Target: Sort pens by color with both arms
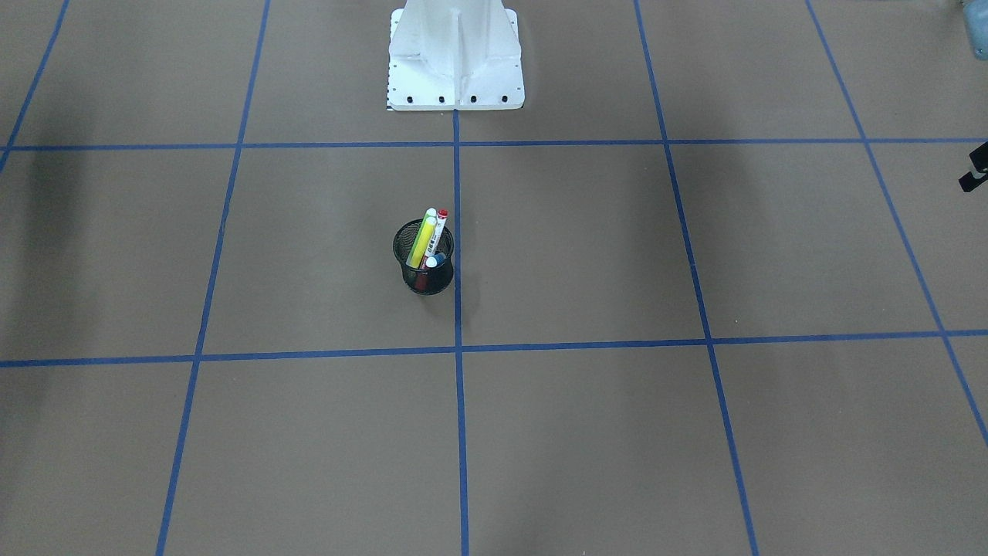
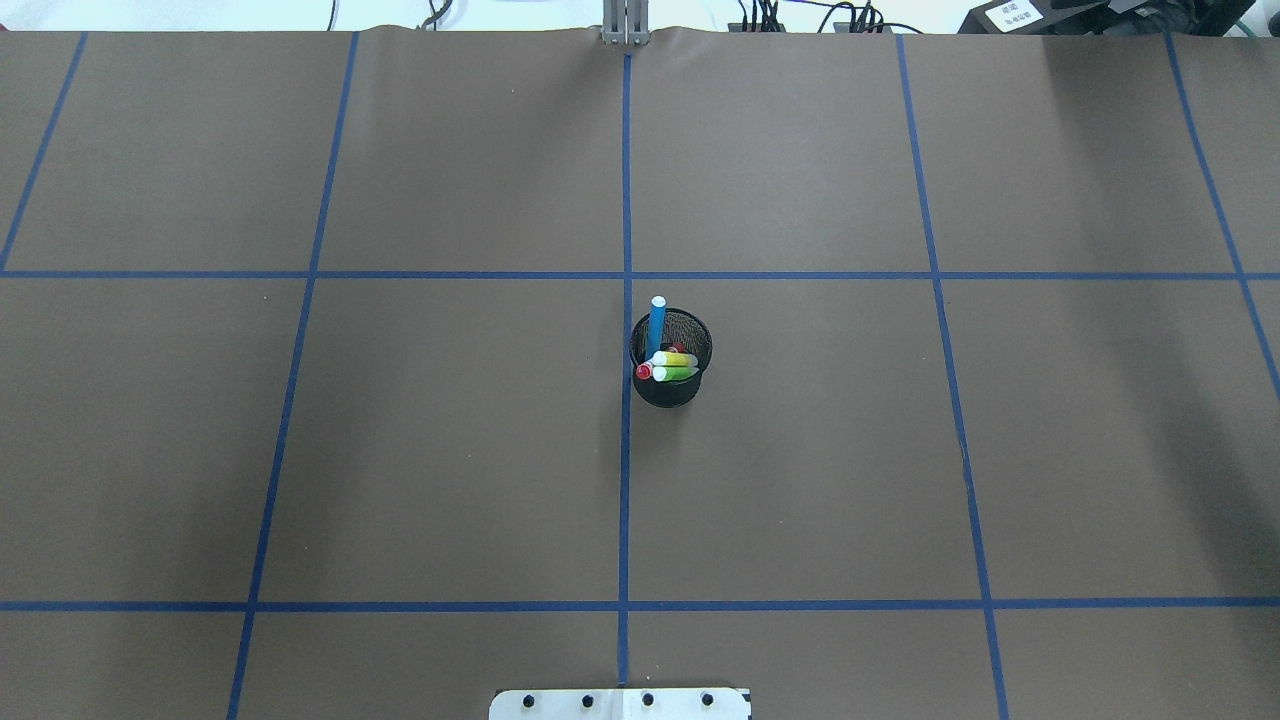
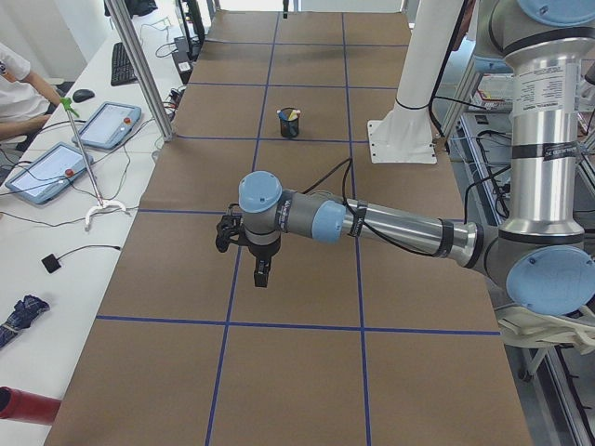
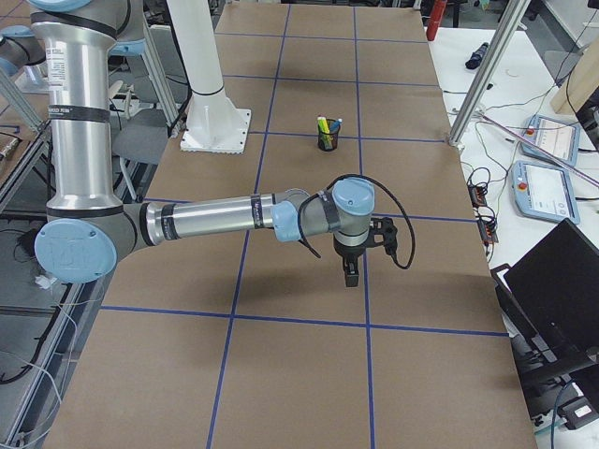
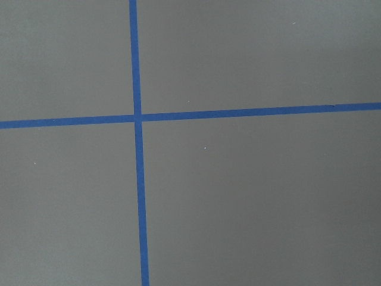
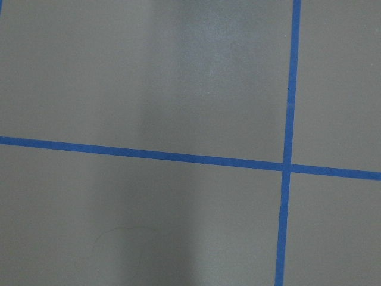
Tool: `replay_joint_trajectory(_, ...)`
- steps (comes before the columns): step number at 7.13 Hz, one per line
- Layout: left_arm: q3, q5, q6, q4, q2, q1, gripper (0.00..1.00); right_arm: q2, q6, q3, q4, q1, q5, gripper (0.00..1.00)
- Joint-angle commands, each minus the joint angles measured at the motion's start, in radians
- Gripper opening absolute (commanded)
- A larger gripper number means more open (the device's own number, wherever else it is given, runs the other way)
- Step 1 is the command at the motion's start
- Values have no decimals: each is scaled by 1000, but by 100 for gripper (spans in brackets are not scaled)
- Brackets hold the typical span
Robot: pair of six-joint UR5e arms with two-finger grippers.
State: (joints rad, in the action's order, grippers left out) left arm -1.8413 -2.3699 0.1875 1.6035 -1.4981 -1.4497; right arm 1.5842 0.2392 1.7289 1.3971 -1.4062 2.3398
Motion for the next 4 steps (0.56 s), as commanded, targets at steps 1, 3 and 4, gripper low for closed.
replay_joint_trajectory(1,-6,0,1,15,-10,2,99,-10,31,29,-24,65,3,99)
replay_joint_trajectory(3,-3,-2,1,21,-10,6,99,-55,206,99,-30,140,3,99)
replay_joint_trajectory(4,11,-56,3,16,-8,6,100,-135,341,100,-27,203,-2,99)
